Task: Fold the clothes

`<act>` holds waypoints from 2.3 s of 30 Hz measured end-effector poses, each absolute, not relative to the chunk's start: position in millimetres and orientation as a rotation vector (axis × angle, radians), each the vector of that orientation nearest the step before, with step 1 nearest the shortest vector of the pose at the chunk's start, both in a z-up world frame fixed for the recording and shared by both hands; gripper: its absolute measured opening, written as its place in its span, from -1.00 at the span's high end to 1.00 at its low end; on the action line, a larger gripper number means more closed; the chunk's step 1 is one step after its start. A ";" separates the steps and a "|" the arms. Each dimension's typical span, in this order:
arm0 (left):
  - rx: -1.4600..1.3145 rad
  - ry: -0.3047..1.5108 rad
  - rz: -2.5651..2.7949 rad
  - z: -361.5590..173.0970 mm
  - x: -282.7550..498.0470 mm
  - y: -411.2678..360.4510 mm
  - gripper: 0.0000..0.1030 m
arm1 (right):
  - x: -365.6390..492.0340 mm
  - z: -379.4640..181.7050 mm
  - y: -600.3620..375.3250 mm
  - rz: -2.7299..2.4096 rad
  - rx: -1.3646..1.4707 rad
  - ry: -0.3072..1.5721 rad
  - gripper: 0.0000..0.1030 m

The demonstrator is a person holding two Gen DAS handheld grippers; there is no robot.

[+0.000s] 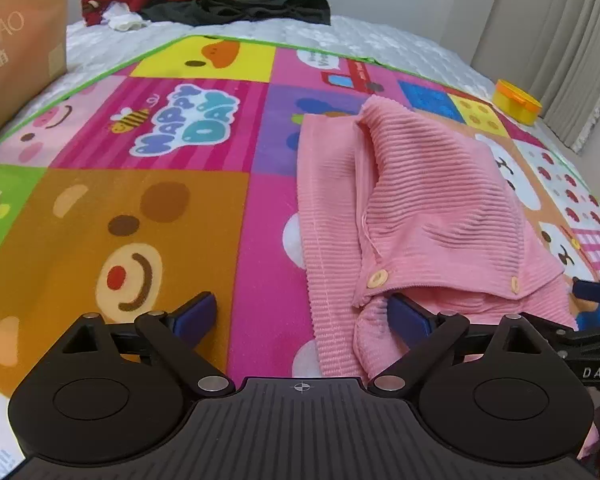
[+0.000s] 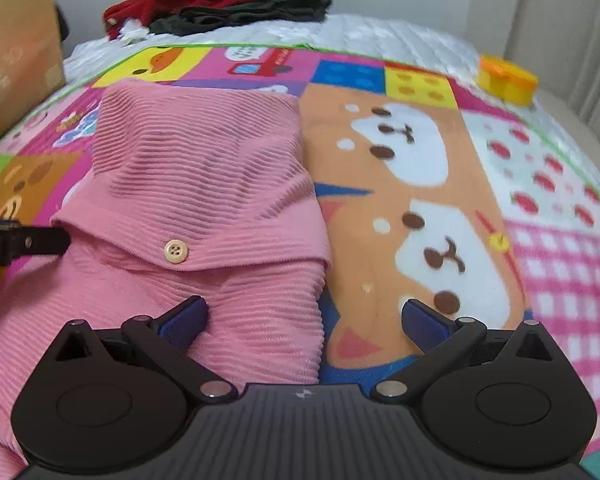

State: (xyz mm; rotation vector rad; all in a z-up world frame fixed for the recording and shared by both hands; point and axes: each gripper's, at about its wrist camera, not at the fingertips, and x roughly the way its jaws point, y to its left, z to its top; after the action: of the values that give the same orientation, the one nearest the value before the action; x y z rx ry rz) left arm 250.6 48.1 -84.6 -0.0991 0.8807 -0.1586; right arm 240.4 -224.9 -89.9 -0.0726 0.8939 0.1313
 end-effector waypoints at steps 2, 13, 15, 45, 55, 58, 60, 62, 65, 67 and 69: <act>-0.114 0.875 -0.160 -82.7 249.9 49.6 -0.87 | 239.7 -89.4 -225.3 0.137 -0.055 0.909 -1.00; -0.250 0.684 -0.413 -64.0 238.8 45.0 -0.90 | 230.6 -75.8 -219.2 0.135 -0.119 0.791 -1.00; -0.236 0.694 -0.426 -65.6 239.8 41.3 -0.90 | 223.3 -67.6 -211.8 0.097 -0.193 0.687 -1.00; -0.278 0.673 -0.483 -49.7 244.6 72.8 -1.00 | 228.3 -34.6 -247.3 0.169 -0.051 0.606 -1.00; -0.073 0.871 -0.311 -90.0 261.7 42.7 -1.00 | 269.5 -84.8 -224.3 0.071 -0.137 0.824 -1.00; -0.051 0.859 -0.315 -87.2 258.4 43.2 -1.00 | 269.2 -87.5 -223.6 0.067 -0.133 0.829 -1.00; -0.144 0.839 -0.352 -83.3 258.0 51.3 -1.00 | 268.5 -88.6 -223.4 0.066 -0.128 0.829 -1.00; -0.291 0.811 -0.410 -79.4 259.3 61.6 -1.00 | 268.9 -90.0 -222.6 0.065 -0.124 0.828 -1.00; -0.293 0.813 -0.386 -81.0 263.2 59.0 -1.00 | 265.7 -87.4 -225.7 0.074 -0.122 0.818 -1.00; -0.188 0.834 -0.324 -86.9 264.5 52.2 -1.00 | 258.0 -73.6 -228.0 0.097 -0.138 0.754 -1.00; -0.100 0.840 -0.296 -91.3 263.8 45.9 -1.00 | 248.9 -56.6 -230.1 0.134 -0.151 0.663 -1.00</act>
State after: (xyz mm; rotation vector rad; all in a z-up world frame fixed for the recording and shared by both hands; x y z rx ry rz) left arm 263.8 45.9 -91.3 -0.1003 0.8400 -0.2964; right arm 248.9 -230.1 -56.6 -0.1509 0.6630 0.1338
